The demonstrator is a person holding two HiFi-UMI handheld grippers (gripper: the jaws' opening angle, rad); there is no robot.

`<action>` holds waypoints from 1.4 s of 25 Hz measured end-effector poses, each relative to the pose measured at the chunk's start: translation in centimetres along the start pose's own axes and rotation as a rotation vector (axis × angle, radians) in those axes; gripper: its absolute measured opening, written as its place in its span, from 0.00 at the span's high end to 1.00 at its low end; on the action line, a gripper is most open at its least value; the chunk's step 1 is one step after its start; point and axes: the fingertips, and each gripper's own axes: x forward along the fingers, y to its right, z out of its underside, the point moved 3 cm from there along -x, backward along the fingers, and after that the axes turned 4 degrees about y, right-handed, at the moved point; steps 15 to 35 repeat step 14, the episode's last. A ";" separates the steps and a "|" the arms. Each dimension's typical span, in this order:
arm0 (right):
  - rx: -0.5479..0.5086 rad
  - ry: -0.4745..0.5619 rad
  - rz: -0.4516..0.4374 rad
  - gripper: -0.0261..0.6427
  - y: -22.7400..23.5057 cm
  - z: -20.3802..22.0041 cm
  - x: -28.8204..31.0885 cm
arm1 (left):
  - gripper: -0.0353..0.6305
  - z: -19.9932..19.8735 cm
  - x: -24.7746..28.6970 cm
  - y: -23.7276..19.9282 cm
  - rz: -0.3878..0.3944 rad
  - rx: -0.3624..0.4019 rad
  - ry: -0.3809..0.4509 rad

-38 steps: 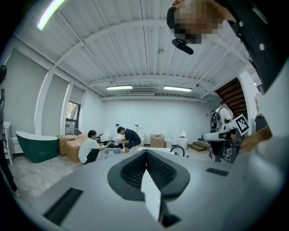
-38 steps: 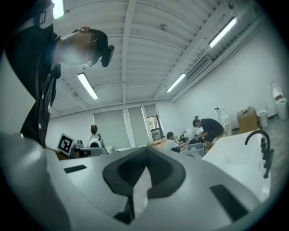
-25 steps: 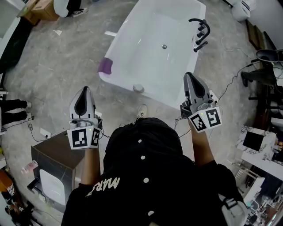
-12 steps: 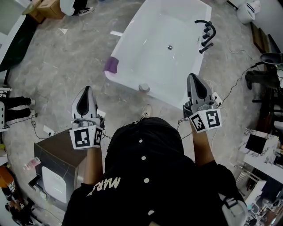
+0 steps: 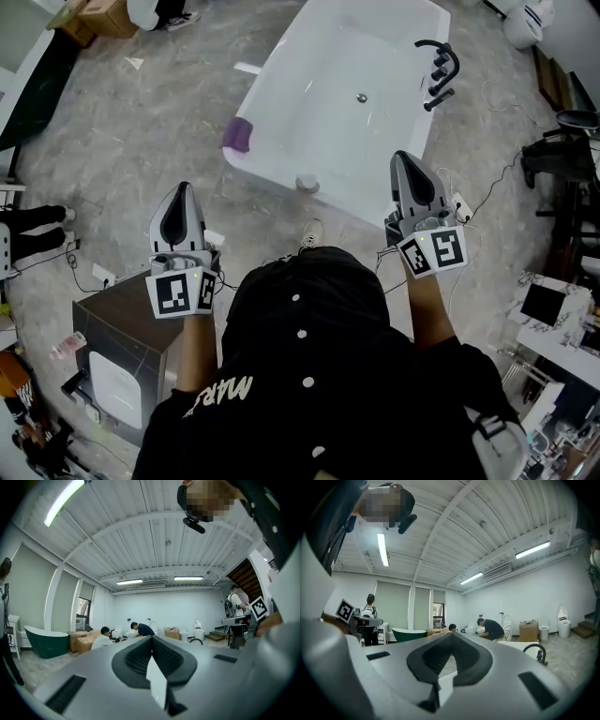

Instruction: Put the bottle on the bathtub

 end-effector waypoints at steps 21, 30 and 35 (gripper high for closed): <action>-0.040 0.008 -0.011 0.96 -0.5 -0.3 0.1 | 0.93 0.2 0.0 0.3 0.000 -0.012 -0.005; -0.040 0.008 -0.011 0.96 -0.5 -0.3 0.1 | 0.93 0.2 0.0 0.3 0.000 -0.012 -0.005; -0.040 0.008 -0.011 0.96 -0.5 -0.3 0.1 | 0.93 0.2 0.0 0.3 0.000 -0.012 -0.005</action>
